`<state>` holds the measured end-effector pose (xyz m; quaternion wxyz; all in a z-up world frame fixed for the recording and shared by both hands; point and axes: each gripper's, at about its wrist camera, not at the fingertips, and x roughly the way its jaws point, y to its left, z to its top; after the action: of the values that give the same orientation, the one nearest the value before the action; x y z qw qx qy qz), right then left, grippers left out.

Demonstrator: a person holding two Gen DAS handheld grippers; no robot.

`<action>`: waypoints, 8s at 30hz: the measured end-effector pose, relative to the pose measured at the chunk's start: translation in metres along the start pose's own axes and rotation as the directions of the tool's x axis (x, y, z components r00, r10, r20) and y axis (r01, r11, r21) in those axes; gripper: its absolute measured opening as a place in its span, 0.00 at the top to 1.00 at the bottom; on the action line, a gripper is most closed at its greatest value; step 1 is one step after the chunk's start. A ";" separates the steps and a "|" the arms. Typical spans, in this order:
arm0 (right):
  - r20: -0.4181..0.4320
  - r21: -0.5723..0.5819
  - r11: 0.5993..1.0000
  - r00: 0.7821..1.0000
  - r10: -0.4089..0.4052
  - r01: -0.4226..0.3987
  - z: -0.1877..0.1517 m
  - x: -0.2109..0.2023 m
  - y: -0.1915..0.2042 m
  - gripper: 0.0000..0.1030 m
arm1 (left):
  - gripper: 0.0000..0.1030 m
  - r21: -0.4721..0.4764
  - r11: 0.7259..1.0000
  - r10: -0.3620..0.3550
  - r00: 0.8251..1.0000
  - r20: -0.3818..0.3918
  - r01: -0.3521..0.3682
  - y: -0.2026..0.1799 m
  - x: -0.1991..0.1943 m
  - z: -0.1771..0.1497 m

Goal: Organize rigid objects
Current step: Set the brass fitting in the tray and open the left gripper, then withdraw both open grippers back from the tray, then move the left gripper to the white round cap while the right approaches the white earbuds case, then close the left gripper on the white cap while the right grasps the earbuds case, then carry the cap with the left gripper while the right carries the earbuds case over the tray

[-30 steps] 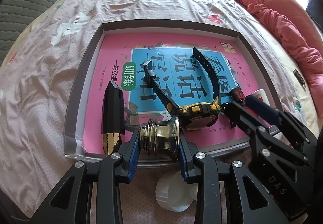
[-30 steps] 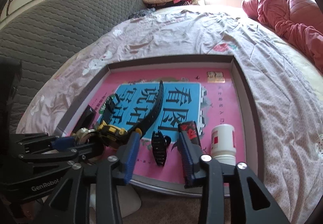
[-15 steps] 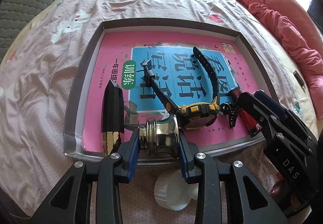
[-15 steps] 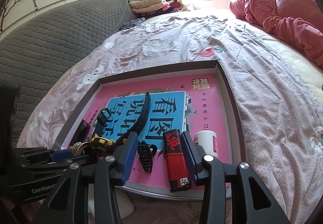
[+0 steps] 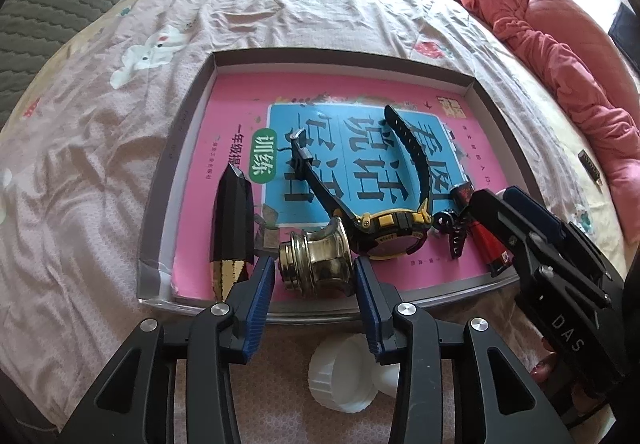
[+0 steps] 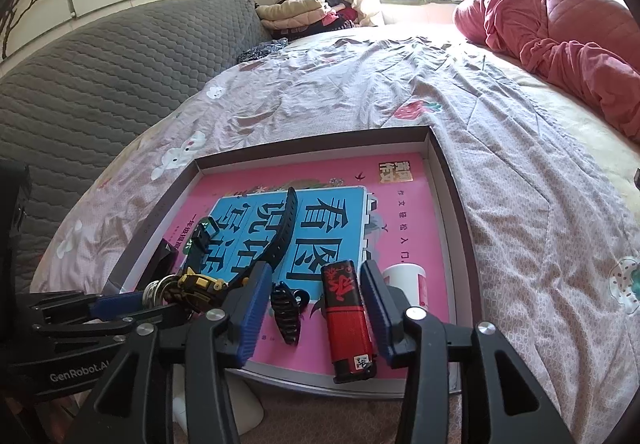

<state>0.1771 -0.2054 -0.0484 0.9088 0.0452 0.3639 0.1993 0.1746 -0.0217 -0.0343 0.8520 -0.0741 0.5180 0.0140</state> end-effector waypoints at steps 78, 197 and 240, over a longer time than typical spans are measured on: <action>0.061 -0.550 0.812 0.979 -0.195 0.196 -0.126 -0.044 0.117 0.38 | 0.37 -0.065 0.990 -0.134 0.988 -0.074 0.129 0.025 -0.026 -0.062; 0.111 -0.107 0.993 0.993 -0.036 0.048 -0.052 -0.065 0.029 0.44 | 0.88 -0.072 0.962 -0.261 0.964 0.049 0.264 0.014 -0.056 -0.019; 0.077 -0.278 0.949 0.988 -0.131 0.147 -0.023 -0.008 0.017 0.44 | 0.88 0.112 0.985 -0.141 0.987 0.080 0.132 -0.037 -0.004 0.024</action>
<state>0.1509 -0.1940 -0.0561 0.9278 -0.1050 0.3074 0.1834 0.1974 -0.0544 -0.0163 0.8755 -0.0633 0.4740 -0.0688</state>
